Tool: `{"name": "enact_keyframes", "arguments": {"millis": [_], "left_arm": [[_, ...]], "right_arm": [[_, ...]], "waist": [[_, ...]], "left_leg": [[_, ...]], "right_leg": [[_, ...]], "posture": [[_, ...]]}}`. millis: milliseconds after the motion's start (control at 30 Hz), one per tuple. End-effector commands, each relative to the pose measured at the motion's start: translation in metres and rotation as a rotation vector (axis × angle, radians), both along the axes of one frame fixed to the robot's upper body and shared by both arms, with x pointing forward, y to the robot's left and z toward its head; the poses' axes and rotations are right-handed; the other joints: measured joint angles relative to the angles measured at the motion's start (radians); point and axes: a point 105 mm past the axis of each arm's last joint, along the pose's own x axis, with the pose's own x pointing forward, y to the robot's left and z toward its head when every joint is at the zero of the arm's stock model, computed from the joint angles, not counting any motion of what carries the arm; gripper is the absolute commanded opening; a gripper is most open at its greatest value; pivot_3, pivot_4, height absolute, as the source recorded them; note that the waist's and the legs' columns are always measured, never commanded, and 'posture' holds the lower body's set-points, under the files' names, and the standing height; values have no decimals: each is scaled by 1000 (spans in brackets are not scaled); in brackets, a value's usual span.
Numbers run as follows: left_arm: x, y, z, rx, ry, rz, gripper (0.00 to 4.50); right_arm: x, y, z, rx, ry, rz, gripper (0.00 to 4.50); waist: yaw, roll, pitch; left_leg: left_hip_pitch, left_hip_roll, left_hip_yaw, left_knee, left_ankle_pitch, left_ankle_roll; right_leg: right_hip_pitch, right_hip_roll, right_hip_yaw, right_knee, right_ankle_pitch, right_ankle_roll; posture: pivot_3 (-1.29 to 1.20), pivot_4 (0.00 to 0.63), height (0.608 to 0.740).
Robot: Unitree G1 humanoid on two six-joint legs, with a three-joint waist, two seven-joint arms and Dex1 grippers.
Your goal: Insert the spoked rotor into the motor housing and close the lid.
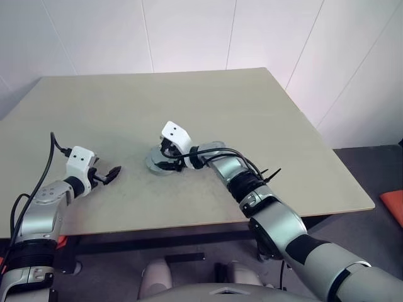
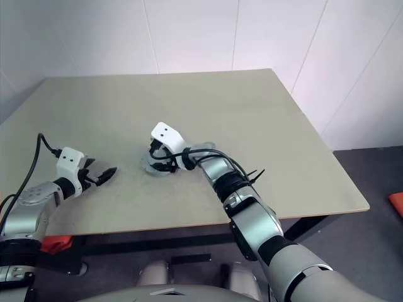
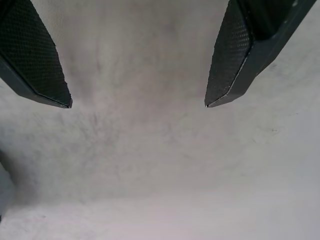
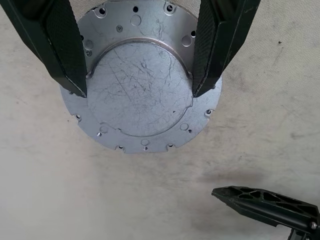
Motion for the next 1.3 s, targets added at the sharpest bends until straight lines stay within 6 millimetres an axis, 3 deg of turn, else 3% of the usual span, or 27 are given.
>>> {"name": "enact_keyframes", "arguments": {"millis": [33, 1300], "left_arm": [[3, -3, 12, 10, -52, -18, 4500], [-1, -20, 1, 1, -21, -76, 4500]], "right_arm": [[-7, 1, 0, 18, 58, 29, 3075], [12, -9, 7, 16, 16, -94, 3075]], "waist": [[0, 0, 0], [0, 0, 0]], "left_leg": [[-1, 0, 0, 0, 0, 0], [1, 0, -1, 1, 0, -2]], "right_leg": [[-1, 0, 0, 0, 0, 0], [0, 0, 0, 2, 0, 0]], "posture": [[0, 0, 740], [0, 0, 740]]}}
